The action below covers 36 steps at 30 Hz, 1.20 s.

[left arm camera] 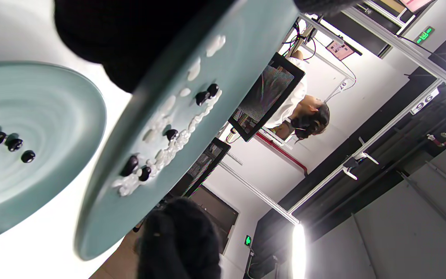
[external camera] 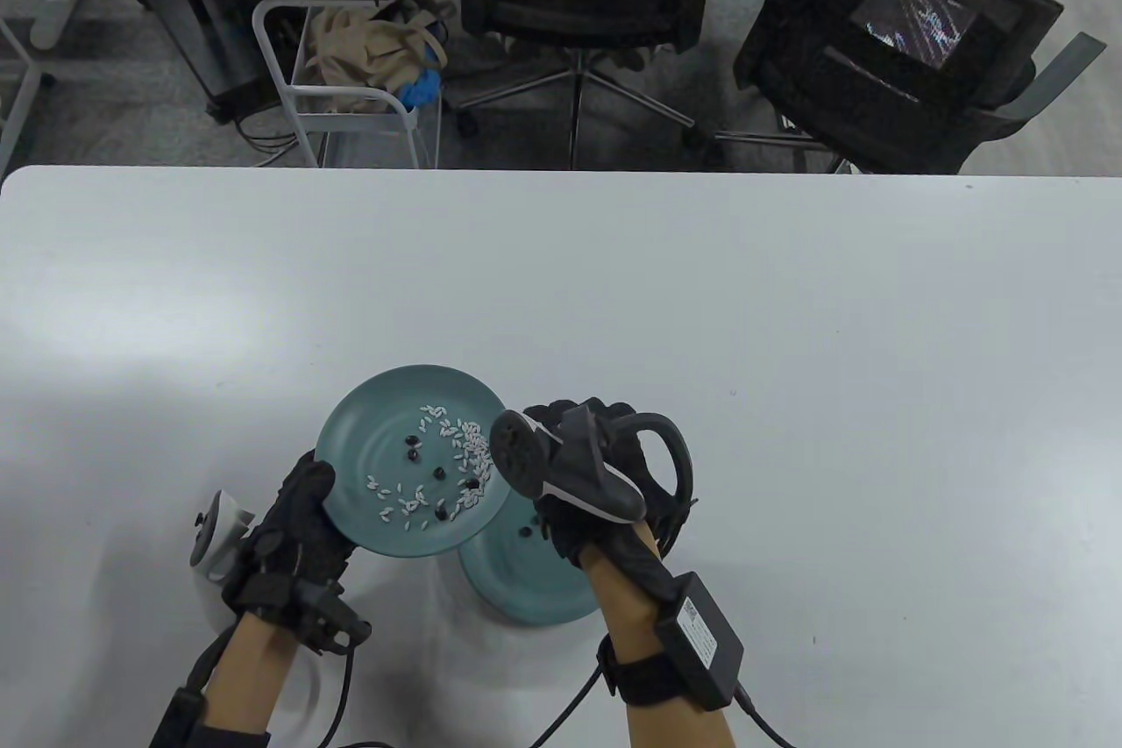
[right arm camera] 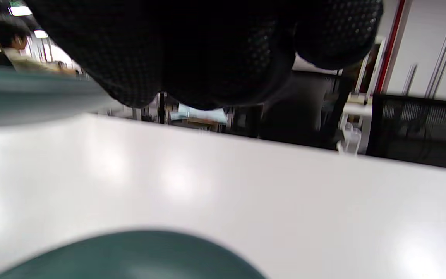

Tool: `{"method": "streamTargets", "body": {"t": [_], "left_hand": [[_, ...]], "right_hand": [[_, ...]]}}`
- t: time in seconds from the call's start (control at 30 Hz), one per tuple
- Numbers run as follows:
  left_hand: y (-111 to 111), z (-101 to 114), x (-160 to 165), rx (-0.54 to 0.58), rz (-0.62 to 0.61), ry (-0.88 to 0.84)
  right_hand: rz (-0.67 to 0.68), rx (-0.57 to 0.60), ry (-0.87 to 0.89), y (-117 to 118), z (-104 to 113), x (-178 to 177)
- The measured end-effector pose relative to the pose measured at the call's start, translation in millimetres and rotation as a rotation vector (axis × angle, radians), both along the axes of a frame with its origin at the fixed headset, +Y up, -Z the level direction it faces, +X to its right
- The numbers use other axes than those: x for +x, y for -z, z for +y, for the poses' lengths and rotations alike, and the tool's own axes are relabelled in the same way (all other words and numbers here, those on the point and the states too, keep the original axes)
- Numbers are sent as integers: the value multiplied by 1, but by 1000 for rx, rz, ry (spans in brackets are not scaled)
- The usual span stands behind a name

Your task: Pick coffee beans with hand pinch into plate

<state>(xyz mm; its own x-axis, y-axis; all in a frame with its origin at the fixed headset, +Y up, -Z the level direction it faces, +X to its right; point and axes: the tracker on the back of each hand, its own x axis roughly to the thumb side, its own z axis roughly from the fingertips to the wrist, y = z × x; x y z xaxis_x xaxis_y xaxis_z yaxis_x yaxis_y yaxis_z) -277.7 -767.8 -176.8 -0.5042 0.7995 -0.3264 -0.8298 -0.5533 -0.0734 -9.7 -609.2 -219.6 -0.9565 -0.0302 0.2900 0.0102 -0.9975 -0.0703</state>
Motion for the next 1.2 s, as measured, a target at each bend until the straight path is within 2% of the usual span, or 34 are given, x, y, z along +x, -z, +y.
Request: {"method": "streamTargets", "body": {"t": [0.1, 0.27, 0.5, 0.67, 0.77, 0.87, 1.03, 1.2], "left_hand": [[0, 0, 2, 4, -5, 6], [-1, 0, 6, 10, -19, 13], [-1, 1, 11, 22, -42, 21], [-1, 1, 15, 25, -60, 34], [-1, 1, 17, 29, -71, 39], [-1, 1, 18, 31, -75, 43], [-1, 1, 16, 35, -72, 38], [-1, 1, 16, 30, -67, 37]], "right_hand": [[26, 116, 41, -9, 15, -7], [112, 243, 73, -25, 33, -24], [209, 321, 61, -34, 28, -54], [228, 268, -3, -33, 15, -69], [217, 80, -111, -26, 3, -74], [205, 51, -130, -21, -4, -73], [200, -37, -125, -20, 0, -66], [228, -58, -144, -20, -2, -68]]}}
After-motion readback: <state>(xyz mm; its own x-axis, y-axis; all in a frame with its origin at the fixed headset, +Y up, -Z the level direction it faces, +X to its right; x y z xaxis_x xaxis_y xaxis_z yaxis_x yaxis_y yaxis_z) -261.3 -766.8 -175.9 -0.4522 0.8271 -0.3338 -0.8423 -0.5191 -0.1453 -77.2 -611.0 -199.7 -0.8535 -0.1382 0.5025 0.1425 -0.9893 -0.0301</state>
